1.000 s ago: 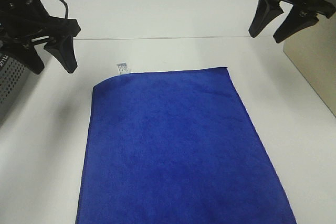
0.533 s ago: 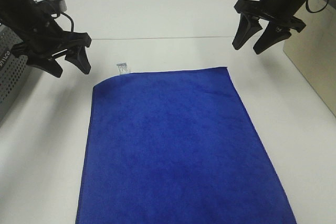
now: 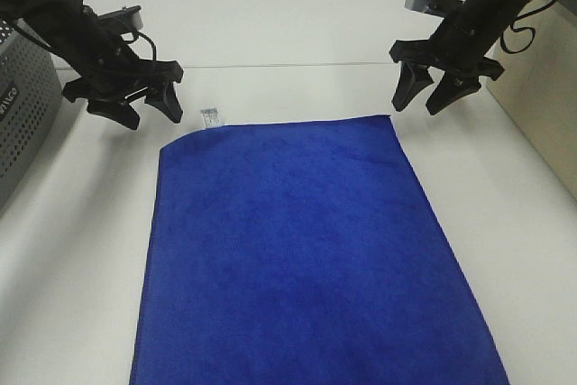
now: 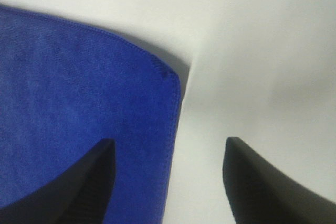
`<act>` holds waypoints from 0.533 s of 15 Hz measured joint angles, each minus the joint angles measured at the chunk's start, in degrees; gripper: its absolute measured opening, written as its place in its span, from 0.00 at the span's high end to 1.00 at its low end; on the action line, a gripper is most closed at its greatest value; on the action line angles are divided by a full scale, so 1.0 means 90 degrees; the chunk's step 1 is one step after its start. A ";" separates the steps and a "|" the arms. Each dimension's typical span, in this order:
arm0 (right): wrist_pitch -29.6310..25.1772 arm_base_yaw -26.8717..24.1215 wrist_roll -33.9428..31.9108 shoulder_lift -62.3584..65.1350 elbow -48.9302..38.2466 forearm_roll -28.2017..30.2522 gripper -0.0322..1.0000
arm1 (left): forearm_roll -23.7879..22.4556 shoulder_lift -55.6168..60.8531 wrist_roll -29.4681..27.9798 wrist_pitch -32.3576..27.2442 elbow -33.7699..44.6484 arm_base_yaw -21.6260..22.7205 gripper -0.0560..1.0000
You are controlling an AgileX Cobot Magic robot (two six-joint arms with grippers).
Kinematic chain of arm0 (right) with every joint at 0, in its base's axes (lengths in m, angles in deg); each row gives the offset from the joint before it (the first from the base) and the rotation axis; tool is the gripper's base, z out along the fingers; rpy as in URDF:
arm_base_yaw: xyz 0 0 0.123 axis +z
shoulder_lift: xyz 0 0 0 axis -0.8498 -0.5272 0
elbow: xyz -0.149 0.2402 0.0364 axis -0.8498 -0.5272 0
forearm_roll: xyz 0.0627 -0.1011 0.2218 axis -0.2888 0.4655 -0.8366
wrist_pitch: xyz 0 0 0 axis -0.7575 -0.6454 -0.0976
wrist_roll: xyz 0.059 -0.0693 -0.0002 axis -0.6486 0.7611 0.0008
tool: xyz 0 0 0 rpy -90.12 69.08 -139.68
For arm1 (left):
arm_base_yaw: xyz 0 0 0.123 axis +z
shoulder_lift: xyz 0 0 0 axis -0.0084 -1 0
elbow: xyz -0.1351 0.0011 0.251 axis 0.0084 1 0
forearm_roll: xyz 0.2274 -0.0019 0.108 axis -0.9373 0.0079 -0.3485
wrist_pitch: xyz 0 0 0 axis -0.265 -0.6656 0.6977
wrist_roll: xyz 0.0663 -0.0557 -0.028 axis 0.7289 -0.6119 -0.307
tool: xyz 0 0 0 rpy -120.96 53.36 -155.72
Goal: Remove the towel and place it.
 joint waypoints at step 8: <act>0.0465 0.0000 0.0000 -0.0535 0.0076 0.0140 0.42 | 0.0242 -0.0414 -0.0006 -0.0006 -0.0051 0.0000 0.33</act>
